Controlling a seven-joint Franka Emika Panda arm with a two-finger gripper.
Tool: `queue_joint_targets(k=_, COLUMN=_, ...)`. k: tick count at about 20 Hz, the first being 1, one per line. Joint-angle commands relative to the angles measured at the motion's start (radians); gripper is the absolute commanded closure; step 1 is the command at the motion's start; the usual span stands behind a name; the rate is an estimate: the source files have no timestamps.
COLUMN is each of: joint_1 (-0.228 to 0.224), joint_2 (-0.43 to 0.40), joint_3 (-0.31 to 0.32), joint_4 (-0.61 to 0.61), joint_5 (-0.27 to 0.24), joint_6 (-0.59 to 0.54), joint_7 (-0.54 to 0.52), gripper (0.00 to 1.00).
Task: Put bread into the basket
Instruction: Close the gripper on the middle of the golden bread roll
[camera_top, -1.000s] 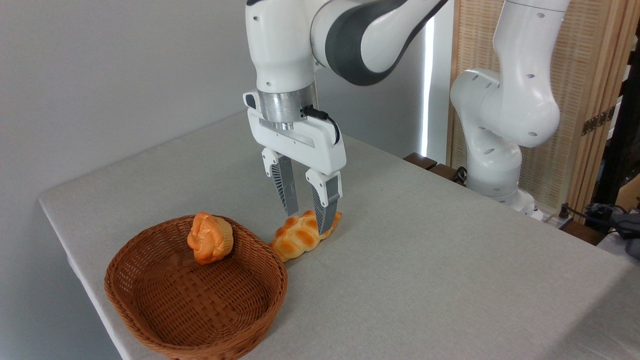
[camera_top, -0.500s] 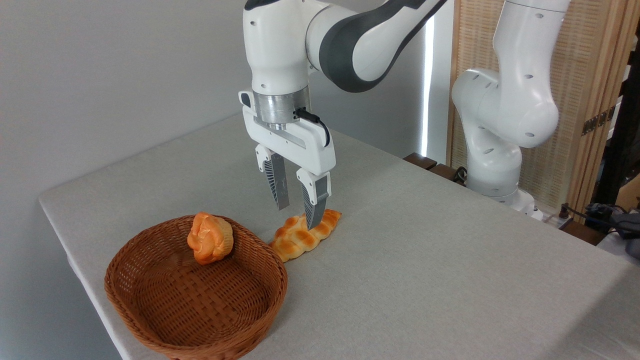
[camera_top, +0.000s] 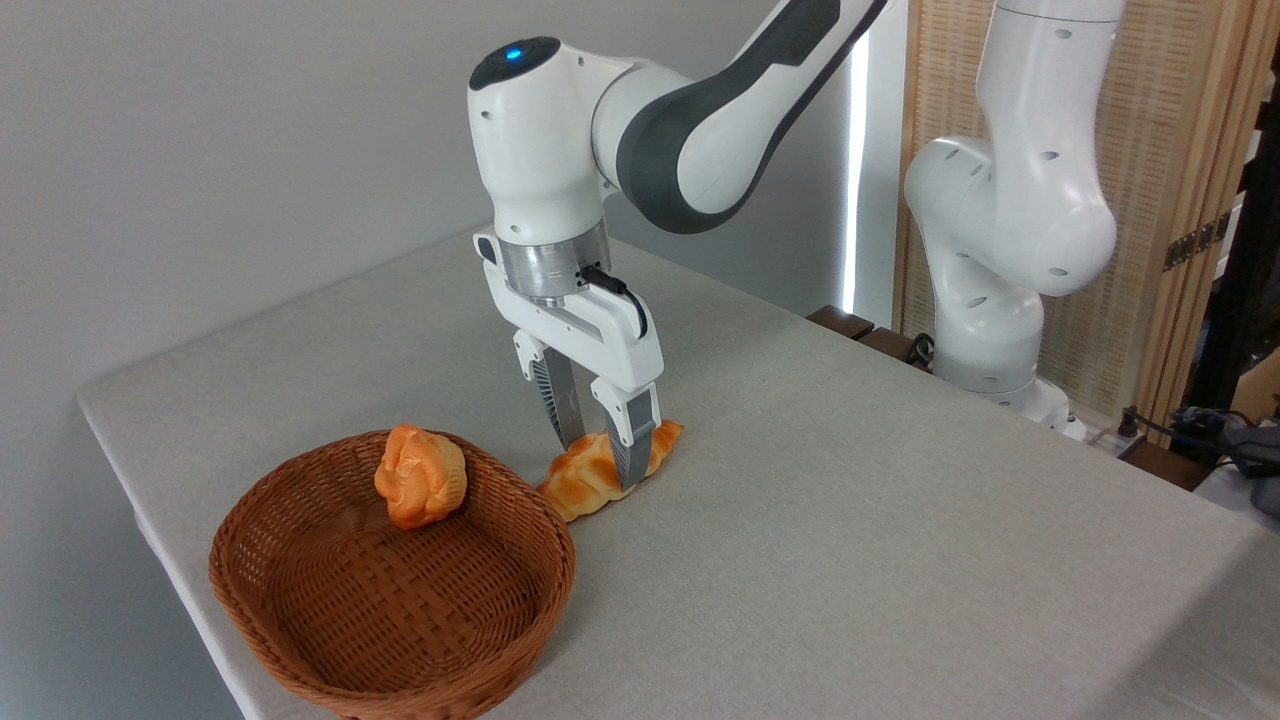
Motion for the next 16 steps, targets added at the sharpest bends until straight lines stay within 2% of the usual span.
queue_joint_targets(k=1, joint_1=-0.008, joint_2=0.016, joint_3=0.005, joint_4=-0.004, joint_5=0.021, joint_6=0.031, joint_7=0.006, gripper=0.00)
queue_joint_targets(k=10, joint_1=-0.006, joint_2=0.010, joint_3=0.002, joint_4=0.019, joint_5=0.004, joint_6=0.047, joint_7=-0.006, gripper=0.00)
queue_joint_targets(k=16, joint_1=-0.008, joint_2=0.015, joint_3=0.001, joint_4=0.019, joint_5=0.011, joint_6=0.044, joint_7=0.003, gripper=0.00)
